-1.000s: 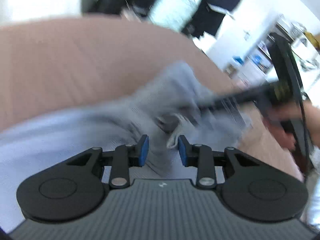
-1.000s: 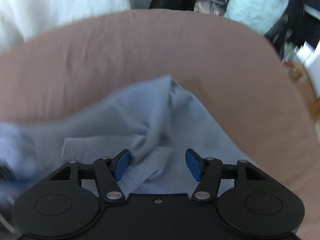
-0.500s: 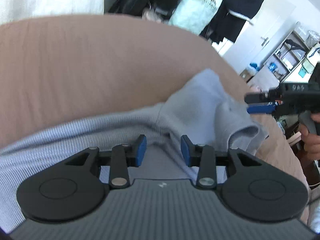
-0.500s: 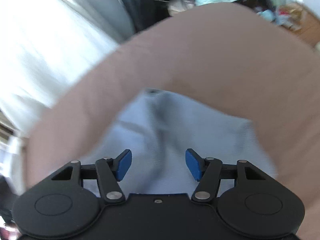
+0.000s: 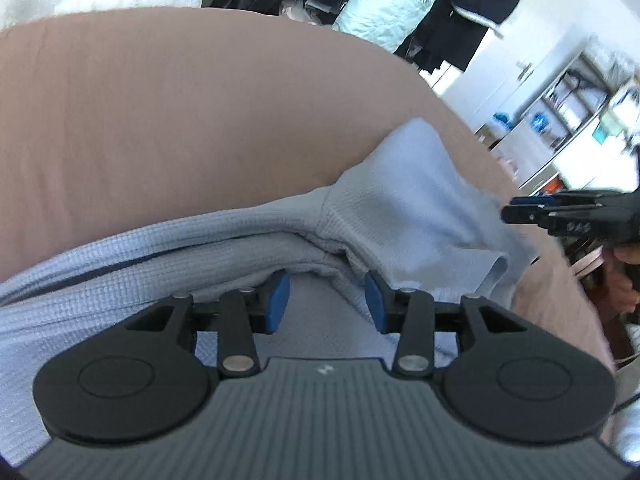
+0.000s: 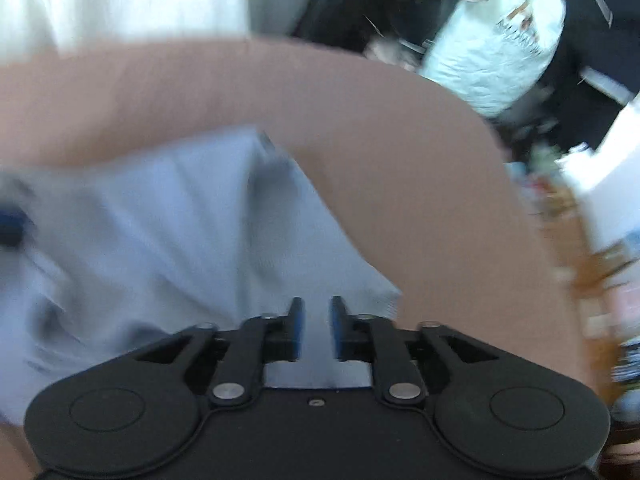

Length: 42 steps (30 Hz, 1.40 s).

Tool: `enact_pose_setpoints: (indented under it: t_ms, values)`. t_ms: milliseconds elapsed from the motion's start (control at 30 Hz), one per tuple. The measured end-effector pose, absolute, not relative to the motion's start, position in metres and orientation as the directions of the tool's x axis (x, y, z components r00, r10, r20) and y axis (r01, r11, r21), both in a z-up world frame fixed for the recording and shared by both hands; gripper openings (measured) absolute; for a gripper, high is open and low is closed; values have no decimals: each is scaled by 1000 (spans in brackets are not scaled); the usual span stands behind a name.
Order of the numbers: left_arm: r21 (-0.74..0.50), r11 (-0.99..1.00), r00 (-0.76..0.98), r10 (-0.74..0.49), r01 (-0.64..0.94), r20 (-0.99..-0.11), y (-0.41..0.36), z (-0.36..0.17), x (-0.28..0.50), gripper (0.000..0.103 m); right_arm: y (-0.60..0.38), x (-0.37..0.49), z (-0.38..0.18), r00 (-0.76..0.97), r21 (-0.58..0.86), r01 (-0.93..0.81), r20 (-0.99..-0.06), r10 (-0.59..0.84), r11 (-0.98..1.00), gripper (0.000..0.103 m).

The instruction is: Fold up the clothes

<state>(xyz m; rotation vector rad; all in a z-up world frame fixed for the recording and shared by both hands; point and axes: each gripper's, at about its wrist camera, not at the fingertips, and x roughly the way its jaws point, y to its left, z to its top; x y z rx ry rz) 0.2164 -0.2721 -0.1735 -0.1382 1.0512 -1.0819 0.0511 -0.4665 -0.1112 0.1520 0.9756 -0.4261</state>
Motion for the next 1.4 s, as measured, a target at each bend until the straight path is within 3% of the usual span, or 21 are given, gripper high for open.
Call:
enact_pose_setpoints:
  t_ms: [33, 67, 133, 300, 367, 433, 467, 533, 600, 667, 733, 833, 900, 967, 1000, 1033, 1067, 1100, 1200, 1300, 1400]
  values:
    - [-623, 476, 15, -802, 620, -598, -269, -178, 221, 41, -477, 48, -108, 545, 59, 433, -812, -209, 899, 67]
    - [-687, 438, -34, -830, 580, -557, -266, -184, 226, 41, -484, 50, -110, 580, 146, 438, -800, -154, 887, 73]
    - [-761, 414, -69, -857, 499, -511, -263, -192, 233, 41, -489, 59, -121, 605, 221, 411, -792, -83, 884, 74]
    - [-700, 490, 37, -831, 520, -555, -274, -200, 230, 42, -503, 84, -150, 657, 402, 337, -748, 93, 852, 74]
    - [-657, 506, 60, -815, 559, -576, -281, -200, 226, 32, -508, 93, -161, 674, 471, 305, -721, 162, 828, 53]
    - [-550, 538, 110, -771, 639, -628, -298, -190, 221, 16, -514, 103, -173, 689, 537, 271, -688, 228, 799, 46]
    - [-534, 545, 130, -769, 646, -626, -300, -185, 223, 14, -516, 108, -178, 695, 568, 254, -670, 261, 783, 42]
    - [-523, 553, 168, -774, 649, -611, -301, -176, 229, 12, -522, 117, -190, 706, 629, 219, -630, 325, 746, 23]
    - [-544, 570, 222, -788, 616, -574, -293, -168, 241, 11, -526, 119, -182, 753, 635, 200, -587, 297, 746, 11]
    - [-605, 570, 249, -808, 556, -533, -283, -165, 255, 11, -530, 119, -169, 808, 624, 188, -538, 242, 759, 10]
    - [-629, 585, 241, -801, 513, -548, -284, -173, 259, 12, -534, 119, -157, 856, 611, 177, -483, 186, 772, 10]
    - [-523, 640, 256, -736, 562, -626, -301, -185, 253, 14, -531, 126, -158, 789, 492, 275, -607, 99, 826, 10]
    - [-563, 632, 260, -755, 533, -602, -293, -184, 253, 15, -524, 133, -163, 709, 368, 372, -705, -5, 852, 15]
    - [-603, 630, 264, -766, 490, -586, -285, -182, 253, 26, -512, 129, -160, 705, 339, 398, -707, -48, 853, 18]
    - [-598, 638, 269, -760, 485, -592, -281, -179, 249, 28, -506, 125, -158, 717, 341, 399, -695, -57, 851, 28]
    - [-582, 641, 267, -754, 500, -600, -278, -175, 241, 34, -500, 119, -155, 730, 351, 382, -682, -46, 855, 51]
    - [-564, 642, 264, -748, 519, -609, -276, -170, 233, 44, -492, 114, -153, 737, 357, 340, -676, -11, 870, 62]
    - [-545, 637, 251, -744, 546, -619, -276, -170, 225, 47, -483, 113, -153, 723, 331, 298, -691, 15, 896, 69]
    - [-460, 659, 263, -701, 595, -663, -282, -168, 210, 47, -457, 116, -161, 639, 171, 183, -769, 15, 968, 69]
    - [-363, 695, 303, -640, 621, -706, -288, -162, 202, 47, -453, 102, -178, 557, -30, 202, -819, -140, 979, 69]
    - [-222, 714, 371, -573, 664, -731, -291, -147, 184, 47, -460, 79, -180, 576, -116, 270, -776, -257, 956, 82]
